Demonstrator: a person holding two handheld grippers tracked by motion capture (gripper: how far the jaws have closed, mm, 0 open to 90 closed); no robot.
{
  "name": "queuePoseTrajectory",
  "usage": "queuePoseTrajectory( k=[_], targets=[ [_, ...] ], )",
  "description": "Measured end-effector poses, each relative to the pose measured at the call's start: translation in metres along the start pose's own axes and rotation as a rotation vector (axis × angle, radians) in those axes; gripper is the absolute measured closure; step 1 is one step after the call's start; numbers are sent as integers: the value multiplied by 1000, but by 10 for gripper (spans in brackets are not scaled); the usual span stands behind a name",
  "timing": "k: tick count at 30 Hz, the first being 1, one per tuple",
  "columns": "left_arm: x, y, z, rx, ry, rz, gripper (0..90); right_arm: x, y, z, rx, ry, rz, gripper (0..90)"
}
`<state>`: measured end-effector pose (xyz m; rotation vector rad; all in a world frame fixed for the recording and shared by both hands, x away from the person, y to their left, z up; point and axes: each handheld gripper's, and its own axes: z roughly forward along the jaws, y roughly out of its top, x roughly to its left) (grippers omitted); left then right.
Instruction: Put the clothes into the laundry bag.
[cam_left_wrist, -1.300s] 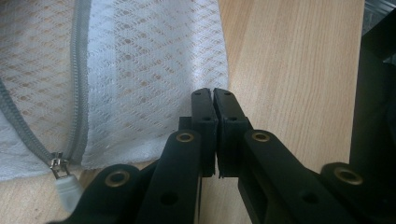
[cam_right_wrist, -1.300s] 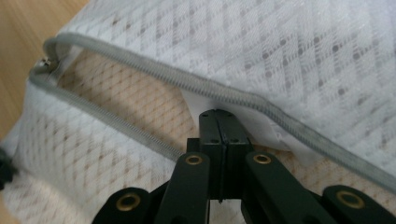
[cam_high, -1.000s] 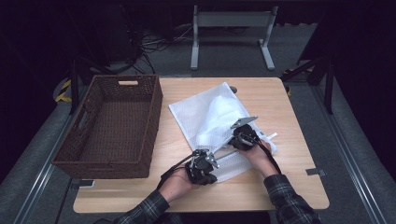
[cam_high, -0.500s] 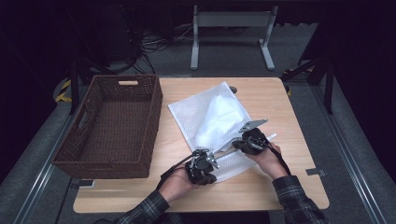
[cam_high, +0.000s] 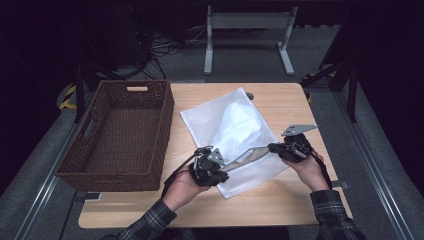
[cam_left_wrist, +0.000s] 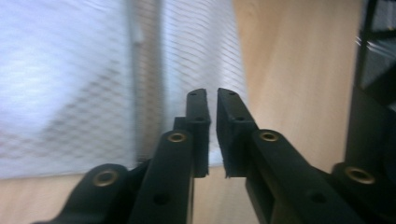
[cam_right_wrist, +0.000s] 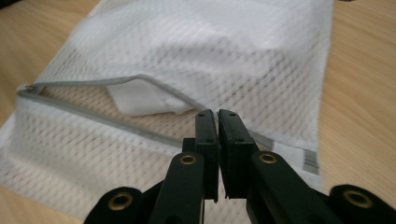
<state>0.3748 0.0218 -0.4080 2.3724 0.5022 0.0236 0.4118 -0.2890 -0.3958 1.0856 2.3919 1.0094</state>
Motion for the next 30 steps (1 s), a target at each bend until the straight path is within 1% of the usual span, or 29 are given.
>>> queuePoseTrajectory(
  k=[1,2,3,4,5,6,7,8,9,10,11,13,14,17,18,21,25,26,27,28,30],
  targets=[
    [7,0,1,-6,40,-23,871,-9,2,2,-4,-23,11,880],
    [11,-1,3,-2,53,-30,874,-14,2,5,-4,-30,20,882],
    [11,-1,3,-2,53,-30,875,-14,2,5,-4,-30,20,882],
    [17,-1,9,9,68,-53,881,-24,3,12,8,-57,36,889],
    [17,-1,9,9,68,-53,882,-24,3,12,8,-57,36,889],
    [20,-2,13,25,76,-57,882,-27,3,15,11,-66,33,891],
    [21,-2,16,34,88,-59,884,-32,2,20,18,-76,40,892],
    [22,-3,21,51,100,-51,889,-34,1,23,26,-77,46,892],
    [23,-4,25,61,109,-53,900,-38,-2,32,48,-85,48,896],
    [23,-5,27,72,102,-58,900,-39,-4,35,53,-85,46,896],
    [23,-7,33,92,104,-45,900,-40,-5,40,60,-89,41,899],
    [23,-7,37,114,116,-34,900,-42,-7,46,76,-101,36,900],
    [23,-7,37,114,116,-34,900,-42,-7,46,76,-101,36,900],
    [26,-7,40,138,136,-27,900,-45,-10,55,107,-107,40,900],
    [27,-8,40,135,138,-32,900,-46,-11,57,120,-111,37,900],
    [31,-9,39,140,142,-40,900,-47,-13,56,129,-105,40,900],
    [36,-10,37,147,169,-42,900,-45,-16,51,157,-88,41,900],
    [38,-10,36,145,178,-48,900,-45,-17,50,161,-81,42,900],
    [41,-10,35,150,180,-53,900,-44,-18,49,165,-74,44,900],
    [41,-10,35,150,180,-53,900,-44,-18,49,165,-74,44,900],
    [45,-11,34,143,197,-66,900,-41,-21,45,174,-60,46,900]
  ],
)
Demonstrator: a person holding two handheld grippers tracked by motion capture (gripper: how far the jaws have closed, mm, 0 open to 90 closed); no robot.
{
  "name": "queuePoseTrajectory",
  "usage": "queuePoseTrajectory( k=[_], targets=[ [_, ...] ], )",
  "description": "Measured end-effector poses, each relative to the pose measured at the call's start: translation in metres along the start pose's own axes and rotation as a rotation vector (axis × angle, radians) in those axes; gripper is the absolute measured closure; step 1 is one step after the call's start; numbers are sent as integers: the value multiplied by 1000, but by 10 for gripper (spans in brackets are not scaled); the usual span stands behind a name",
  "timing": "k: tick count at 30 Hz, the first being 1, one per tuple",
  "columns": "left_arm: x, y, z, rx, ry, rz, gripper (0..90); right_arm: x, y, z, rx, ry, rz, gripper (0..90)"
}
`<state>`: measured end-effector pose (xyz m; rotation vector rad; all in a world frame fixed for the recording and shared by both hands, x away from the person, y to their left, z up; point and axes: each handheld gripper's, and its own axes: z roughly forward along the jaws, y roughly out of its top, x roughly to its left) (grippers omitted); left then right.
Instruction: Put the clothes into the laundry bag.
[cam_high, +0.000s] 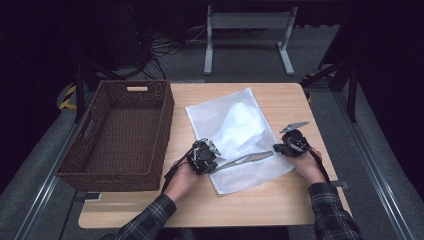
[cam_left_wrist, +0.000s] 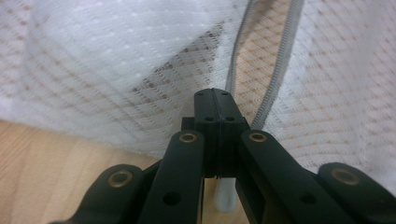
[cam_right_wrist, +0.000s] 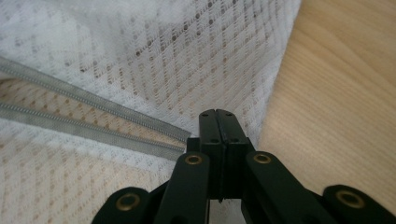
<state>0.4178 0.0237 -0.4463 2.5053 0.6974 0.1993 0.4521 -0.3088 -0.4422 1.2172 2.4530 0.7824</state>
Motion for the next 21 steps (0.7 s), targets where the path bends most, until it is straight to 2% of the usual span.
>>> queuePoseTrajectory(
  k=[7,12,14,18,21],
  targets=[
    [14,-4,-1,-19,1,-53,900,12,-10,-8,14,27,-34,900],
    [19,-5,-5,-34,3,-71,900,23,-18,-14,31,47,-52,900],
    [20,-6,-6,-42,-11,-78,900,27,-20,-16,30,44,-63,900],
    [20,-7,-10,-61,-16,-88,887,30,-21,-22,6,33,-68,892],
    [20,-8,-13,-77,-33,-100,843,31,-19,-28,-25,29,-60,843]
  ],
)
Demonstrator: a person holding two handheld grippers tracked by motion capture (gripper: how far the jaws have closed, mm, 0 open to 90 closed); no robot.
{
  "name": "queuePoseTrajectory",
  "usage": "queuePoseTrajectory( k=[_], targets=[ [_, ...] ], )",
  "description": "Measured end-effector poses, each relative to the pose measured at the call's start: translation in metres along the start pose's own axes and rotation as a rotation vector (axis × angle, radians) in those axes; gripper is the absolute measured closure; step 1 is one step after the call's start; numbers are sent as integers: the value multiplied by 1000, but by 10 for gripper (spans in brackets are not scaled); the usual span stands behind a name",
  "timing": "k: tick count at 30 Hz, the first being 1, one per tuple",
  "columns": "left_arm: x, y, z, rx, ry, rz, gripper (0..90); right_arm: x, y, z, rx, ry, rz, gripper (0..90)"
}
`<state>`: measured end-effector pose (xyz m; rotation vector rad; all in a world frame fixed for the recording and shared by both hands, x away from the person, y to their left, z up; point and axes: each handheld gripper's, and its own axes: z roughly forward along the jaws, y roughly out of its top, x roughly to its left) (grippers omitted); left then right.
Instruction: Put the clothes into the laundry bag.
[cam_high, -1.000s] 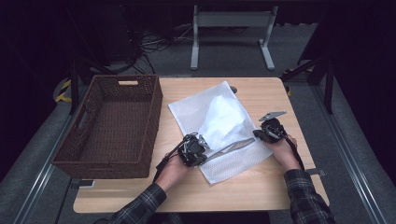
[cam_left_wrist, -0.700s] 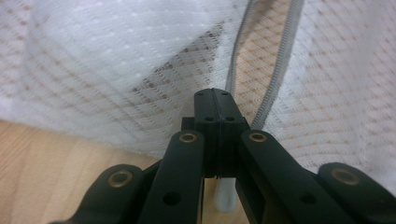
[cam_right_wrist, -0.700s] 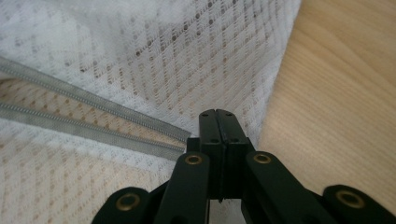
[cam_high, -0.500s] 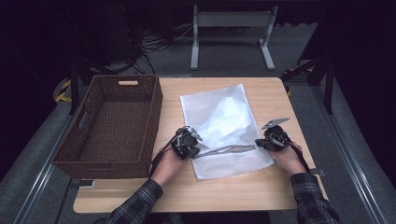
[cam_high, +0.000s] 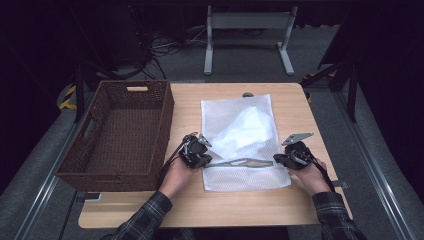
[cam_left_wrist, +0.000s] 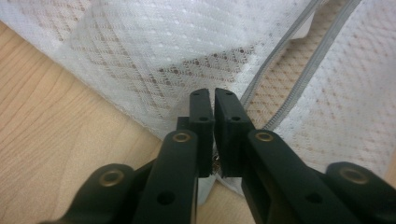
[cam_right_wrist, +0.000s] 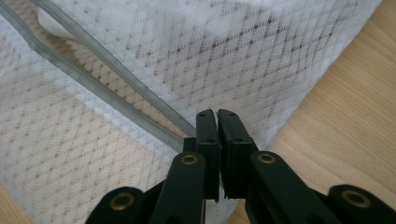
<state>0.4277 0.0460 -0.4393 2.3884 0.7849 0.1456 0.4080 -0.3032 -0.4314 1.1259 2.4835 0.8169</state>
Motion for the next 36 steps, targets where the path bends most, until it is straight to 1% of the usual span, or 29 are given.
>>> queuePoseTrajectory(
  k=[3,6,8,9,10,11,12,13,14,15,16,17,19,20,23,24,26,28,29,31,33,36],
  targets=[
    [-1,-2,-3,-12,-11,-6,784,1,0,-3,-17,4,3,760],
    [-3,-4,-5,-24,-23,-10,716,3,-1,-6,-25,11,14,636],
    [-6,-6,-6,-29,-28,-16,653,4,-2,-9,-43,15,14,575],
    [-7,-7,-7,-33,-27,-16,605,4,-3,-11,-52,19,11,524],
    [-8,-9,-8,-39,-36,-17,566,5,-4,-11,-59,25,11,504],
    [-8,-9,-8,-39,-36,-17,523,5,-4,-11,-59,25,11,504],
    [-10,-12,-9,-47,-43,-20,484,6,-5,-13,-73,35,7,431],
    [-11,-13,-10,-46,-45,-16,484,6,-5,-13,-73,35,7,431],
    [-14,-17,-12,-46,-57,-15,418,7,-7,-14,-90,35,-2,351],
    [-14,-17,-12,-46,-57,-15,390,8,-8,-14,-94,30,-7,325],
    [-16,-19,-12,-43,-60,-9,390,8,-8,-14,-94,30,-7,325],
    [-18,-21,-13,-44,-60,-7,349,9,-8,-15,-99,28,-11,281],
    [-22,-24,-14,-50,-63,-15,287,11,-10,-16,-107,21,-10,240],
    [-23,-25,-15,-54,-60,-11,261,12,-11,-17,-112,19,-15,216],
    [-27,-29,-18,-64,-59,3,186,15,-14,-18,-118,10,-18,174],
    [-29,-31,-20,-74,-60,4,166,16,-15,-18,-118,11,-20,164],
    [-31,-35,-23,-78,-58,13,135,19,-18,-18,-113,20,-23,149],
    [-33,-39,-26,-89,-63,17,118,22,-21,-19,-101,19,-36,136],
    [-34,-41,-27,-97,-68,7,111,23,-23,-19,-100,19,-41,130],
    [-34,-44,-29,-103,-74,16,97,25,-26,-21,-99,21,-36,127],
    [-36,-47,-31,-116,-69,28,83,26,-29,-23,-101,21,-35,124],
    [-38,-51,-33,-116,-67,37,68,28,-36,-27,-99,16,-31,116]
  ],
)
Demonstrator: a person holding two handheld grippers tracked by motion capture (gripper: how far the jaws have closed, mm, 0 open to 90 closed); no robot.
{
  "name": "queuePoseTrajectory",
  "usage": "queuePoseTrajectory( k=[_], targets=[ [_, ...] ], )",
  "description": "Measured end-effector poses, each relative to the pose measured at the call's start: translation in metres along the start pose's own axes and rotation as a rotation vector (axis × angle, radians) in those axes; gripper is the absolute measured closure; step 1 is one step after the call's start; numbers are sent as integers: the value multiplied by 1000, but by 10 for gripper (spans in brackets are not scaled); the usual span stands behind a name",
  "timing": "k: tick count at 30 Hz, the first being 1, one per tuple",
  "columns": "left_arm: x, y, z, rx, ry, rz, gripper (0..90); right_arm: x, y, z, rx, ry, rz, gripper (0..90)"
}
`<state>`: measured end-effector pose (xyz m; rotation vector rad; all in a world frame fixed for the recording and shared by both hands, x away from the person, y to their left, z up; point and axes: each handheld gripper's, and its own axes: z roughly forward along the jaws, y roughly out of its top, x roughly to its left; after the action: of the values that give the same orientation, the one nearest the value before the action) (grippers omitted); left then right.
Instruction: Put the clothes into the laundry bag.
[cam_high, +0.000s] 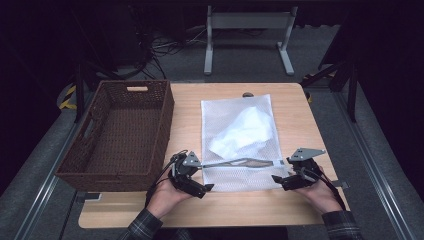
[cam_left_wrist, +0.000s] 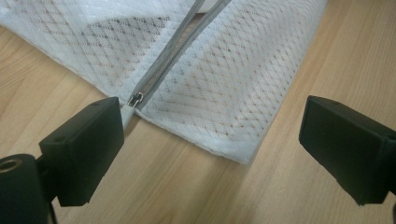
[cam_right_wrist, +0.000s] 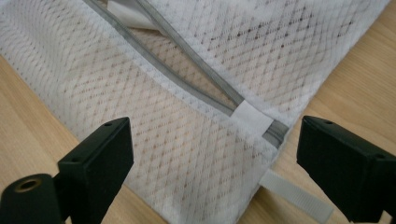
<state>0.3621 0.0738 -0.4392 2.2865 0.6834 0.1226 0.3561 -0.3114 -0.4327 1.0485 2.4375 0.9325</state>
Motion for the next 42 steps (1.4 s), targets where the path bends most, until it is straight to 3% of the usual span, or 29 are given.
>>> queuePoseTrajectory(
  k=[12,20,42],
  targets=[
    [-10,-22,-8,-8,6,15,57,5,-31,-21,-20,-16,27,99],
    [-11,-30,-8,16,-3,21,55,12,-46,-29,-33,-40,39,97],
    [-12,-28,-10,7,8,45,52,10,-46,-29,-47,-40,26,82]
  ],
)
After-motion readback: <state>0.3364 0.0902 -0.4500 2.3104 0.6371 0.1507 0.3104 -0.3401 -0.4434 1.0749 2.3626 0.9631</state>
